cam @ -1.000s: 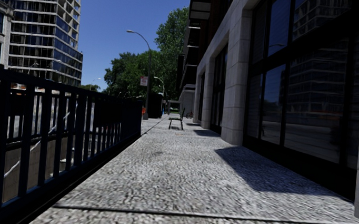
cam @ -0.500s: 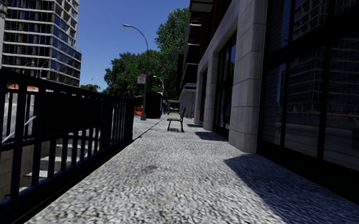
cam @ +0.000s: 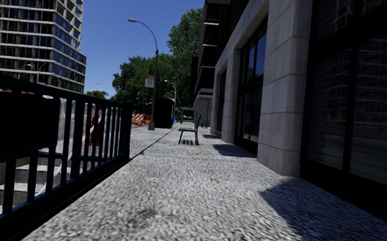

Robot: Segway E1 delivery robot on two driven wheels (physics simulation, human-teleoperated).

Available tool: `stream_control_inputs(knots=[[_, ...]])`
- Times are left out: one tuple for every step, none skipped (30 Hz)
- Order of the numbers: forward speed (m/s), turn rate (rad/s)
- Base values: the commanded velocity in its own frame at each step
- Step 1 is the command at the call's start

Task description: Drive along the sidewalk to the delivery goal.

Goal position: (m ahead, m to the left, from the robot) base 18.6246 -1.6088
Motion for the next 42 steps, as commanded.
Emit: stream_control_inputs(knots=[[2.0, 0.0], [2.0, 0.0], [2.0, 0.0], [2.0, 0.0], [2.0, 0.0], [2.0, 0.0], [2.0, 0.0], [2.0, 0.0], [2.0, 0.0], [2.0, 0.0], [2.0, 0.0], [2.0, 0.0], [2.0, 0.0], [2.0, 0.0], [2.0, 0.0], [2.0, 0.0], [2.0, 0.0], [2.0, 0.0], [2.0, 0.0], [2.0, 0.0], [2.0, 0.0], [2.0, 0.0], [2.0, 0.0], [2.0, 0.0], [2.0, 0.0], [2.0, 0.01], [2.0, 0.12], [2.0, 0.18], [2.0, 0.22], [2.0, 0.3], [2.0, 0.33], [2.0, 0.35], [2.0, 0.35], [2.0, 0.35], [2.0, 0.35], [2.0, 0.35], [2.0, 0.35], [2.0, 0.35], [2.0, 0.35], [2.0, 0.35], [2.0, 0.35], [2.0, 0.35]])
